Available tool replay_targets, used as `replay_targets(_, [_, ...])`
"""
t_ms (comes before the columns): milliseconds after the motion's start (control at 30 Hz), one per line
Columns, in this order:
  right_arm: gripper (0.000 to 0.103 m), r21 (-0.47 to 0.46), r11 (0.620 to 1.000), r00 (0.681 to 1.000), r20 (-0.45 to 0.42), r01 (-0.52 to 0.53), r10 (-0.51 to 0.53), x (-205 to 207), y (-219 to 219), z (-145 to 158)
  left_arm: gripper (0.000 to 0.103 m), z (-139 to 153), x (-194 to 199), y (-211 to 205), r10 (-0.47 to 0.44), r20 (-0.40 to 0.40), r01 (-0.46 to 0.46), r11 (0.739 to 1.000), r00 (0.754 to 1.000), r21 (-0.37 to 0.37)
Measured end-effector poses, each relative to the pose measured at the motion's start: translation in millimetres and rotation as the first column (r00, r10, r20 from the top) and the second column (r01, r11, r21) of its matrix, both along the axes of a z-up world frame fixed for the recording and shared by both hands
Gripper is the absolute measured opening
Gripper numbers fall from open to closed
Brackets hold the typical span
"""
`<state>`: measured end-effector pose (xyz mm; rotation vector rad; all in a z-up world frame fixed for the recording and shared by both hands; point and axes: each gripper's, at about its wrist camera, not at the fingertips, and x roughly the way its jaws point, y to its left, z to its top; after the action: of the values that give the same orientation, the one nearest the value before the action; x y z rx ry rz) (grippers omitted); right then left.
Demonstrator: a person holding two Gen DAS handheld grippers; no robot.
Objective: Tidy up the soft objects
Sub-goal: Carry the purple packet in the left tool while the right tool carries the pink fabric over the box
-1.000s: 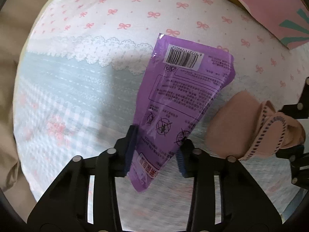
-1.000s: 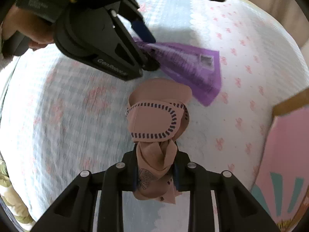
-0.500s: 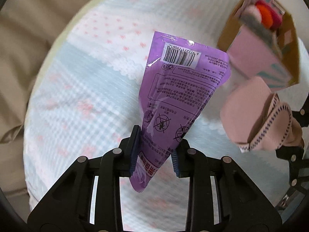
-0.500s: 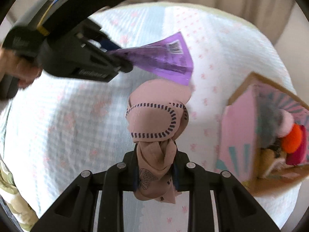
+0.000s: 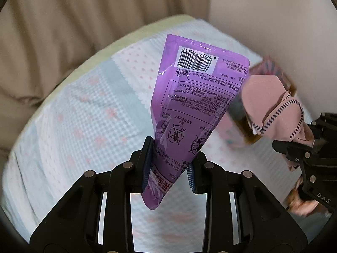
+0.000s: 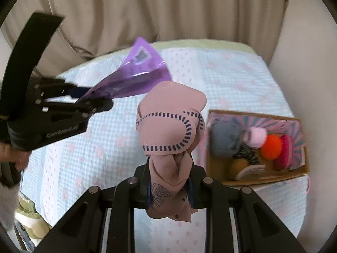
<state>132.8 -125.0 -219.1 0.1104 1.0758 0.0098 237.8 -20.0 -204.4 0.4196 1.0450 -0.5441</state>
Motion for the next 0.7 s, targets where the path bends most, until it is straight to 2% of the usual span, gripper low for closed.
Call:
replay_targets(200, [0.023,-0.022,1.0,0.999,0.041,-0.006,0.007,-14.4,-30.5,38.5,0.026,30.1,-30.9,-11.3,0.159,0.007,-0.158,0.984,0.987,-0.088])
replay_targets(400, [0.023,-0.017,0.999,0.997,0.067,-0.034,0.035,-25.6,-64.0,59.7,0.026,37.0,-48.4,-37.5,0.26,-0.013,-0.259,0.957,0.966,-0.131])
replay_targets(700, [0.023,0.031,0.999,0.999,0.032,-0.039,0.038,-22.7,-136.1,53.3,0.026,-3.1,-51.5,-94.2,0.36,-0.1,-0.372,0.915,0.928,-0.159])
